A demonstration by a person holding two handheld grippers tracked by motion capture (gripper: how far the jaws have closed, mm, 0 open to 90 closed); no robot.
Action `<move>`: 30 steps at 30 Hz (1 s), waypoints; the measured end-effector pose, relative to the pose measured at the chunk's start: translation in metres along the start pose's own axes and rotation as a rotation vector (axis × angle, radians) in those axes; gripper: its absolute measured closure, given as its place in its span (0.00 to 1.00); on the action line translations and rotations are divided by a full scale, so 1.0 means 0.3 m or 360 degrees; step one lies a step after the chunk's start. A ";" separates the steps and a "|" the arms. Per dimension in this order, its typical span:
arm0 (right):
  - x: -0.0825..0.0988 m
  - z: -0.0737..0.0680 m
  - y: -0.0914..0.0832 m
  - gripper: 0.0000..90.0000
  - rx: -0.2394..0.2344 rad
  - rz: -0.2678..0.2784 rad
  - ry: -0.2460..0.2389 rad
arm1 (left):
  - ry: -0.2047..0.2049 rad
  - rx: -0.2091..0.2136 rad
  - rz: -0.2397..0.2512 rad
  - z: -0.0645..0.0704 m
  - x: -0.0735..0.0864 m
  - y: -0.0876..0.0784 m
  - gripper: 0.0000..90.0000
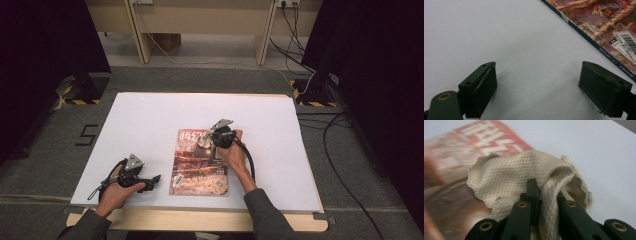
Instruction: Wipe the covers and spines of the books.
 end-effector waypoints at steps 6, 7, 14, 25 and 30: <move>-0.025 -0.135 -0.001 0.92 -0.0199 0.0009 -0.0059 | 0.0001 -0.0002 -0.0003 0.000 0.000 0.000 0.15; -0.031 -0.158 0.000 0.92 -0.0242 0.0006 -0.0078 | -0.0002 0.0000 0.0002 0.000 0.000 0.001 0.15; -0.058 -0.181 0.041 0.92 -0.0272 0.0018 -0.0064 | -0.0001 0.0001 -0.0001 0.000 0.000 0.000 0.15; -0.116 -0.098 0.155 0.92 -0.0081 -0.0013 -0.0004 | 0.0003 -0.0003 -0.0004 0.000 0.000 0.000 0.15; -0.148 -0.112 0.203 0.92 -0.0057 -0.0021 -0.0046 | 0.0003 -0.0002 0.0000 0.000 0.000 0.000 0.15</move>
Point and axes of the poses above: each handheld gripper's, and its own axes: y roughly forward along the jaws, x roughly out of its underside, z roughly to its right, the point moved 4 cm from there along y, roughly forward along the jaws, and after that the axes turned 13 degrees about z, right-handed, at the moved point
